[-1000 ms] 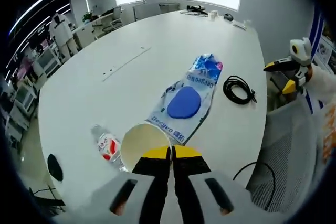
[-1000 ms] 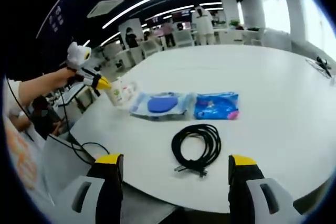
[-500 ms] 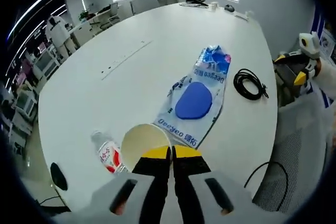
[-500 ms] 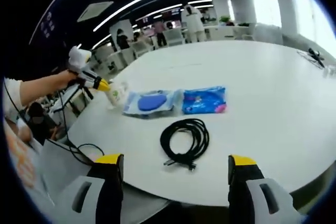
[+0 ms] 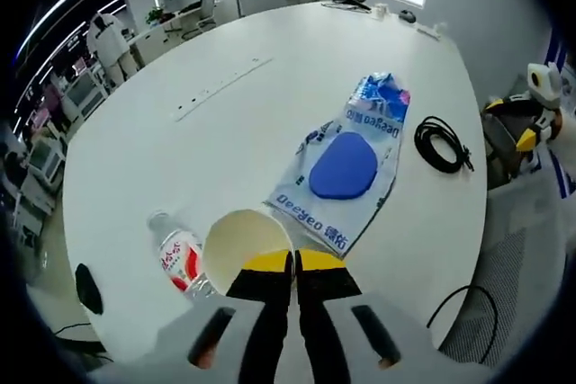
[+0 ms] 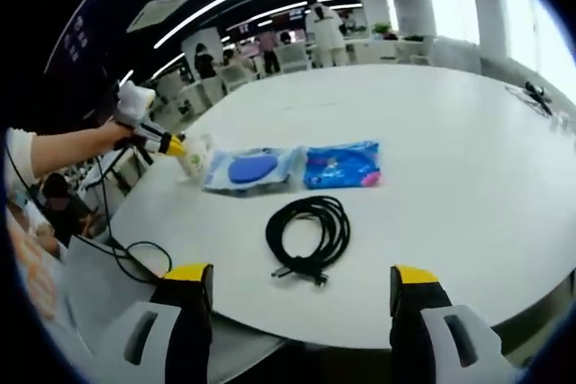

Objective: Arrange the tabletop items into an orderly group along one side of the table until the central work area is clear of visible clutter.

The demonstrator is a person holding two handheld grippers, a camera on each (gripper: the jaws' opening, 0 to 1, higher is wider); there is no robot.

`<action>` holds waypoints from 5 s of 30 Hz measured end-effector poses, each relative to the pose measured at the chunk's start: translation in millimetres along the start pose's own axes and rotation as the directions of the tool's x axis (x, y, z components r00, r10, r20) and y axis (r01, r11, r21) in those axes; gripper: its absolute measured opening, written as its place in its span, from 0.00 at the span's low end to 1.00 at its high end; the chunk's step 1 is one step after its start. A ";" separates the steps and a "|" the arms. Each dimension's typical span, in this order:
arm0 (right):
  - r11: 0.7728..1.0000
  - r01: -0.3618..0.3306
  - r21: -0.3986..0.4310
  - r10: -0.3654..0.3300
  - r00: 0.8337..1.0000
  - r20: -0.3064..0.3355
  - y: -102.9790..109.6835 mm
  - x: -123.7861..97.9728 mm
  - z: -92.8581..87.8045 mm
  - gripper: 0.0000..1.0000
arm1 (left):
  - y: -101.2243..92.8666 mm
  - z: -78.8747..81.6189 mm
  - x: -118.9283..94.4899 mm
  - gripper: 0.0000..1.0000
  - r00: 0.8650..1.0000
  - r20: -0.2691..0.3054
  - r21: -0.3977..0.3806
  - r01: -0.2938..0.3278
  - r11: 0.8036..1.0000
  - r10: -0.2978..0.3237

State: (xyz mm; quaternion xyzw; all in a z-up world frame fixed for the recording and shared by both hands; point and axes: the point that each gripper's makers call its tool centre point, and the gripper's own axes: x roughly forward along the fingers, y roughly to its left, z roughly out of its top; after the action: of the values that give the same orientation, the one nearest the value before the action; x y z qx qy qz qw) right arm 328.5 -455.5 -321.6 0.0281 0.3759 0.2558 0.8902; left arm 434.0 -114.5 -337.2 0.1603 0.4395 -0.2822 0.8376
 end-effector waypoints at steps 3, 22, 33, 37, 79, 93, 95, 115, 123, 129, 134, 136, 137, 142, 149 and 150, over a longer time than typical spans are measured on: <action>1.000 -0.002 0.021 0.002 1.000 0.004 1.1 1.9 0.7 0.81 | -0.5 -0.3 0.0 0.00 1.000 0.008 -0.016 0.003 1.000 -0.003; 0.999 -0.024 0.041 0.025 0.999 -0.022 5.8 6.6 -9.2 0.80 | -4.2 0.8 5.1 0.03 0.999 0.044 -0.068 0.025 0.997 -0.022; 0.999 -0.022 0.034 0.023 1.000 -0.018 7.0 8.1 -4.4 0.81 | 0.1 7.1 -4.3 0.49 0.989 0.147 -0.133 0.006 0.991 0.014; 0.999 -0.027 0.036 0.028 0.999 -0.021 12.2 8.3 -3.1 0.80 | -8.4 13.1 -13.2 0.61 0.975 0.223 -0.159 0.044 0.986 -0.008; 0.997 -0.061 0.036 0.064 0.994 -0.088 32.0 26.4 -13.5 0.76 | 21.6 -61.7 -83.2 0.69 0.962 0.208 -0.296 -0.110 0.949 0.177; 0.998 -0.047 0.046 0.051 0.995 -0.087 28.1 23.0 -18.9 0.75 | 40.1 -68.9 -76.5 0.61 0.967 0.176 -0.413 -0.095 0.906 0.181; 0.998 -0.045 0.051 0.050 0.995 -0.088 27.8 22.2 -20.7 0.75 | 45.9 -70.3 -73.4 0.61 0.971 0.159 -0.428 -0.095 0.899 0.179; 0.996 -0.016 0.082 0.023 0.996 -0.083 22.2 16.7 -25.9 0.73 | 98.0 -39.5 -37.0 0.51 0.981 0.077 -0.513 -0.116 0.851 0.181; 0.995 0.004 0.100 0.005 0.996 -0.088 21.5 18.1 -27.6 0.73 | 113.5 -28.1 -15.4 0.48 0.981 0.078 -0.606 -0.093 0.790 0.175; 0.993 0.019 0.117 -0.007 0.995 -0.100 19.2 18.4 -29.7 0.72 | 113.3 -24.8 4.8 0.49 0.986 0.015 -0.596 -0.125 0.793 0.167; 0.992 0.031 0.125 -0.018 0.994 -0.107 18.2 20.6 -30.7 0.72 | 113.0 -25.5 19.3 0.49 0.989 -0.038 -0.610 -0.135 0.781 0.141; 0.990 0.035 0.133 -0.021 0.994 -0.107 17.7 21.6 -30.6 0.72 | 113.6 -24.3 21.6 0.50 0.989 -0.040 -0.611 -0.136 0.780 0.141; 0.990 0.036 0.136 -0.021 0.994 -0.109 17.7 23.0 -30.9 0.72 | 114.2 -22.9 22.9 0.51 0.990 -0.034 -0.621 -0.129 0.773 0.138; 0.991 0.029 0.134 -0.012 0.992 -0.125 21.4 29.5 -32.7 0.72 | 115.9 -29.3 33.6 0.55 0.991 -0.057 -0.668 -0.130 0.732 0.123; 0.990 0.020 0.139 -0.002 0.992 -0.130 21.8 33.0 -28.6 0.72 | 113.4 -37.1 45.7 0.53 0.990 -0.083 -0.656 -0.141 0.741 0.115; 0.991 0.020 0.135 -0.002 0.991 -0.133 23.3 33.1 -28.7 0.72 | 112.8 -39.1 47.7 0.54 0.990 -0.089 -0.658 -0.142 0.739 0.111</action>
State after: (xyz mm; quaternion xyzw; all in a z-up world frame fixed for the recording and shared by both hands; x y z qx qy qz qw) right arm 318.2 -423.6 -358.2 0.0697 0.4512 0.2260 0.8605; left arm 499.6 -21.0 -396.3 -0.1118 0.5172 -0.0470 0.8472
